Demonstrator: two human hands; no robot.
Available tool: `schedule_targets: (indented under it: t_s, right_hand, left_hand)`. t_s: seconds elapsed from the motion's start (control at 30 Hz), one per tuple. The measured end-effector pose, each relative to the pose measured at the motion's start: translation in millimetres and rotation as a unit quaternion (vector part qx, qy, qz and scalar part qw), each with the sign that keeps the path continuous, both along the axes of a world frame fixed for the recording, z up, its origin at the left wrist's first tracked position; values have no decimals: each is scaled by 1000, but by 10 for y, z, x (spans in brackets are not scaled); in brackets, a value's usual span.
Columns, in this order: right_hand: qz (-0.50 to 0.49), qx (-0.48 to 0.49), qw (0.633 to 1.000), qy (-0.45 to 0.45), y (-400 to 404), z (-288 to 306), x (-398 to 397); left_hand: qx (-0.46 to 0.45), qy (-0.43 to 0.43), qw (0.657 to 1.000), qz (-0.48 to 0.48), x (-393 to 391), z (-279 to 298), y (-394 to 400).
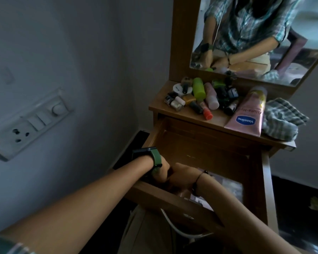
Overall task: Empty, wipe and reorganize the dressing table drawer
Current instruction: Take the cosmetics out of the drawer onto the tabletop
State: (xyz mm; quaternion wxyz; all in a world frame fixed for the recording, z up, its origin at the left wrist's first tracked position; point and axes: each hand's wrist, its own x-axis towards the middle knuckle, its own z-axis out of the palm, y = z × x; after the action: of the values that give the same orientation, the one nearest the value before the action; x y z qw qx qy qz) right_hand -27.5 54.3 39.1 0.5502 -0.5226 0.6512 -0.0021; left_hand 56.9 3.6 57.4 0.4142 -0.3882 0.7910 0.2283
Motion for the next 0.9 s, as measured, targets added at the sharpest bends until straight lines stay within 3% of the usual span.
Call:
schedule_targets:
  t_s: [0.13,0.23,0.33,0.43,0.57,0.7,0.8,0.9]
  right_hand:
    - [-15,12,1000,0,-1,-29,-16]
    - [17,-2,1000,4,23,-64,-41]
    - [48,-125,990,51,31,-30,-98]
    - [86,-304,934,165,-22,164,-267]
    - [0,-447,871,205,-127,566,-523]
    - [-143,-511,815,232,-293,876,-825]
    - [-217,-472,814,260,-447,898,-1025]
    - [-216,-424,838,267,-536,877,-1121]
  left_hand:
    - [-13,13,998,67,69,-72,-29]
    - [-9,27,998,58,64,-7,-23]
    - [3,53,997,57,19,140,-63]
    - [-33,154,986,48,-22,406,-205]
    - [-91,340,928,119,-221,849,-390]
    - [-117,509,832,189,-578,1100,-436]
    - [-104,553,788,251,-770,1072,-450]
    - [-110,558,774,278,-776,947,-423]
